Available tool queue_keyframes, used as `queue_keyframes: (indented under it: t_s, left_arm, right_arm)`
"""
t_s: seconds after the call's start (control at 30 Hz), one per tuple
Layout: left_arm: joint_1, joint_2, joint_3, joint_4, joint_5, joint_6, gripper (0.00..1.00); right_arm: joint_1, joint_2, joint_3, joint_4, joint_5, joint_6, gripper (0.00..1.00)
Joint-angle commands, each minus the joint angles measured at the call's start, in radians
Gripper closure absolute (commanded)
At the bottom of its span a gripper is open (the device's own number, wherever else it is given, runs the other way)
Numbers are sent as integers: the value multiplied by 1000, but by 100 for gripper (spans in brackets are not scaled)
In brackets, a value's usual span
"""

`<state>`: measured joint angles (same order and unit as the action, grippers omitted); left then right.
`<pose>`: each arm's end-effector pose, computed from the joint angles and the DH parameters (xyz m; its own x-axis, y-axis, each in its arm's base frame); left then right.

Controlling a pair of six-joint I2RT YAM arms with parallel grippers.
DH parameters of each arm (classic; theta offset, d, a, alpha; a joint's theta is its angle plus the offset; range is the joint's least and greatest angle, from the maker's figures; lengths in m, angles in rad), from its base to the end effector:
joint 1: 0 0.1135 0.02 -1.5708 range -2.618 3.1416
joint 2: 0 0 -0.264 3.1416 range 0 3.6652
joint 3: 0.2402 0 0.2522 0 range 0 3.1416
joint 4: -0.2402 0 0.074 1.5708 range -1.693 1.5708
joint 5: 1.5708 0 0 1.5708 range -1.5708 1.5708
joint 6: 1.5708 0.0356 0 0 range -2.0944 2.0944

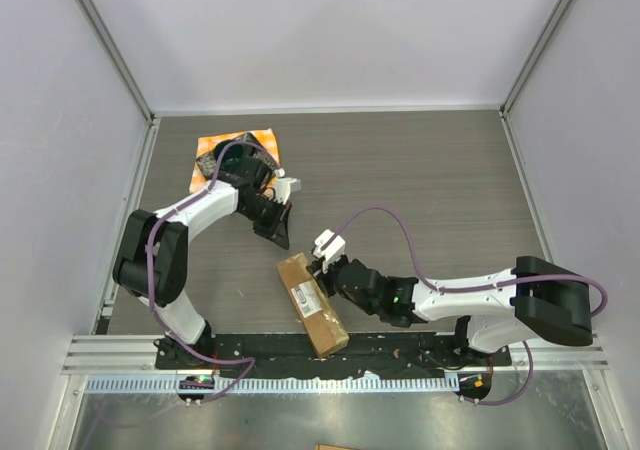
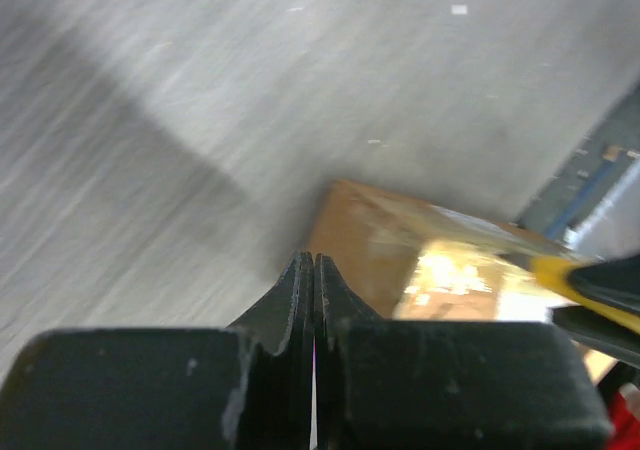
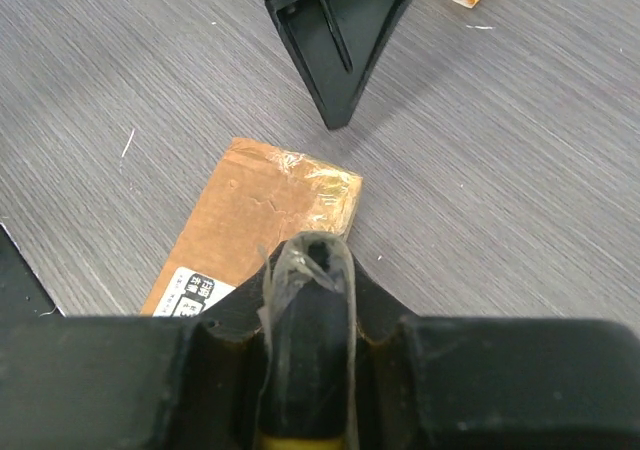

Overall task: Unpack the express box
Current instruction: Cut the express box at the center of the board.

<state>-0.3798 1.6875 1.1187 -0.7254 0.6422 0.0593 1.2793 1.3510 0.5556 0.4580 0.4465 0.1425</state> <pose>0.2869 -0.1375 0.1957 -0.8653 0.3965 -0.3068 0.5010 0.6607 -0.5590 0.0943 0.2608 0.2031 -0.2002 -0.2216 -0.9544 -0.7257 0.6879 -0.0075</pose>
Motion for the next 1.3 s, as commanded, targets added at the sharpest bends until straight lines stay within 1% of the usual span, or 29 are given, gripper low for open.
queue_keyframes:
  t_s: [0.0, 0.17, 0.3, 0.33, 0.4, 0.43, 0.47, 0.53, 0.63, 0.7, 0.77, 0.9, 1.0, 1.13, 1.27]
  left_arm:
    - [28, -23, -26, 52, -193, 17, 100]
    - [27, -37, -34, 52, -199, 19, 100]
    - [36, -54, 47, 1, -145, 13, 100]
    - [36, -61, 65, -20, -132, 13, 98]
    - [38, -80, 111, -37, -89, 11, 86]
    - [39, -83, 125, -52, -73, 10, 69]
    - [41, -83, 141, -61, -52, 10, 62]
    - [41, -78, 170, -78, 3, 13, 52]
    - [42, -58, 161, -112, 68, 46, 49]
    - [42, -37, 159, -166, 109, 103, 49]
    - [42, -25, 148, -183, 99, 128, 49]
    - [88, -17, 142, -180, 79, 149, 49]
    - [101, -11, 145, -195, 79, 161, 49]
    - [101, -15, 99, -158, 76, 149, 48]
    - [96, 12, 64, -111, 79, 136, 47]
  right_arm:
    - [37, -20, -2, -120, 44, 52, 99]
    - [45, -27, 9, -140, 55, 51, 99]
    - [45, 0, 23, -119, 63, 14, 99]
    - [45, 8, 24, -93, 67, -13, 99]
    - [38, 33, 38, -67, 63, -50, 99]
    - [23, 42, 47, -58, 40, -73, 99]
    - [9, 63, 59, -56, 28, -83, 99]
    - [-11, 82, 84, -32, 2, -102, 99]
    - [-55, 114, 124, -18, -43, -133, 99]
    - [-83, 134, 144, -7, -69, -138, 99]
    - [-113, 146, 158, 8, -95, -178, 99]
    - [-147, 172, 181, 24, -115, -196, 99]
    - [-153, 175, 181, 36, -120, -193, 99]
    - [-152, 171, 165, 53, -117, -172, 99]
    - [-152, 172, 152, 67, -126, -153, 99]
